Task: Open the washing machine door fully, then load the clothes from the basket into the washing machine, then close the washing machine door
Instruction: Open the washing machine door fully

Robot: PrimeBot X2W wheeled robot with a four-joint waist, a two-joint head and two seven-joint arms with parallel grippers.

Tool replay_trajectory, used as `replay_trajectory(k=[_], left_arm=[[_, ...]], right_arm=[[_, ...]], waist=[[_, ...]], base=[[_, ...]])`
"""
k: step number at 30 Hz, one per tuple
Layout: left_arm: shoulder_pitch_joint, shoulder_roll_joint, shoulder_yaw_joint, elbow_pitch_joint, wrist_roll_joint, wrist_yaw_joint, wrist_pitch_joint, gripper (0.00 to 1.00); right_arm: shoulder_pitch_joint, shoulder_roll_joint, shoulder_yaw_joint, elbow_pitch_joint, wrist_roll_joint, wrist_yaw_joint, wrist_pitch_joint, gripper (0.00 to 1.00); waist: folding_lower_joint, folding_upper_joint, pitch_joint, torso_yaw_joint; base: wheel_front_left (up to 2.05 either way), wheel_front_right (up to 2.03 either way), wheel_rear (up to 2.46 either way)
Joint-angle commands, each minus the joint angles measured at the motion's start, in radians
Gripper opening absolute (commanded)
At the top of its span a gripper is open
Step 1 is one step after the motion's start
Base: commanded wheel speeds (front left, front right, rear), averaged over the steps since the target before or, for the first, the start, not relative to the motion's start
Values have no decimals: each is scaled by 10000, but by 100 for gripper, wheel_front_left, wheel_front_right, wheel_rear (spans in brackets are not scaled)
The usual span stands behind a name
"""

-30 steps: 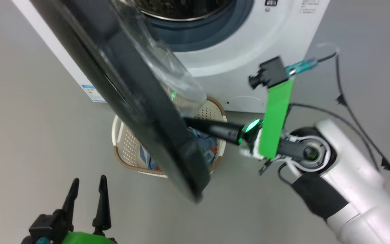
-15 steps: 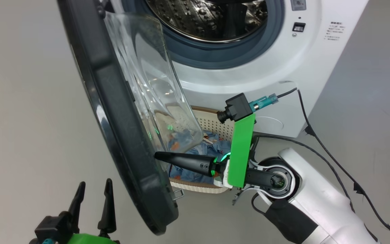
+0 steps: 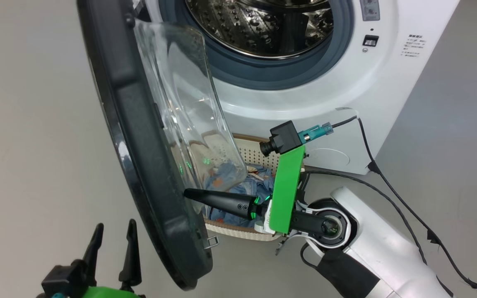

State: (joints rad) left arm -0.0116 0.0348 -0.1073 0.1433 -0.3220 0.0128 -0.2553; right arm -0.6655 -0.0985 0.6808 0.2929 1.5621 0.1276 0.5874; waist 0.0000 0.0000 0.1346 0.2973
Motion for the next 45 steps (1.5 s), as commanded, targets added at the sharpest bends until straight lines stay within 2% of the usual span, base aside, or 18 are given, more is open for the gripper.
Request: replay_trajectory(k=[1,5,9,11,13,14,15,20,24,29,32,34,36,45], left_arm=[[18,154,340,-259,-7,-1,-65,100],[62,154,411,-267,29,18,-65,100],[81,154,589,-246,88,-23,-65,100],[93,154,696,-235,120,-48,-65,100],[110,154,799,-235,156,-67,-65,100],[121,154,858,-232,175,-79,-65,100],[125,154,916,-224,192,-96,-65,100],[155,154,1195,-208,295,-142,-65,100],[198,154,1340,-207,372,-192,-65,100],[232,154,1546,-182,451,-288,-65,100],[323,154,1676,-221,504,-333,-65,100],[384,154,1761,-247,535,-342,-65,100],[433,154,1892,-279,549,-338,-65,100],[488,154,2328,-315,637,-471,-65,100]], right_arm=[[75,389,165,-282,-2,31,-119,0],[137,311,146,-423,-54,31,-242,0],[217,-77,123,-746,-274,31,-494,0],[251,-340,113,-972,-455,31,-731,33],[323,-598,78,-1211,-593,31,-1062,50],[326,-764,95,-1348,-745,31,-1256,81],[345,-931,142,-1508,-880,31,-1448,100],[512,-1798,336,-2069,-1557,31,-2848,100],[581,-2670,737,-2236,-2549,31,-4541,100],[834,-3823,1381,-1520,-4349,31,-7304,100],[1147,-4093,1431,-860,-5082,31,-8298,100],[1404,-4138,1183,-511,-5647,31,-8456,100],[1719,-4016,443,-388,-6437,31,-8481,100],[4163,-2582,-3336,-964,-10492,31,-8490,100]], waist=[[0,0,-87,-95],[0,0,-179,-234],[0,0,-279,-413],[0,0,-322,-501],[0,0,-362,-589],[0,0,-377,-633],[0,0,-388,-671],[0,0,-468,-922],[0,0,-577,-1122],[0,0,-724,-1352],[0,0,-814,-1570],[0,0,-853,-1714],[0,0,-872,-1887],[0,0,-859,-2379]], base=[[0,0,0],[0,0,0],[0,0,0],[0,0,0],[0,0,0],[0,0,0],[0,0,0],[0,0,0],[0,0,0],[0,0,0],[0,0,0],[0,0,0],[0,0,0],[0,0,0]])
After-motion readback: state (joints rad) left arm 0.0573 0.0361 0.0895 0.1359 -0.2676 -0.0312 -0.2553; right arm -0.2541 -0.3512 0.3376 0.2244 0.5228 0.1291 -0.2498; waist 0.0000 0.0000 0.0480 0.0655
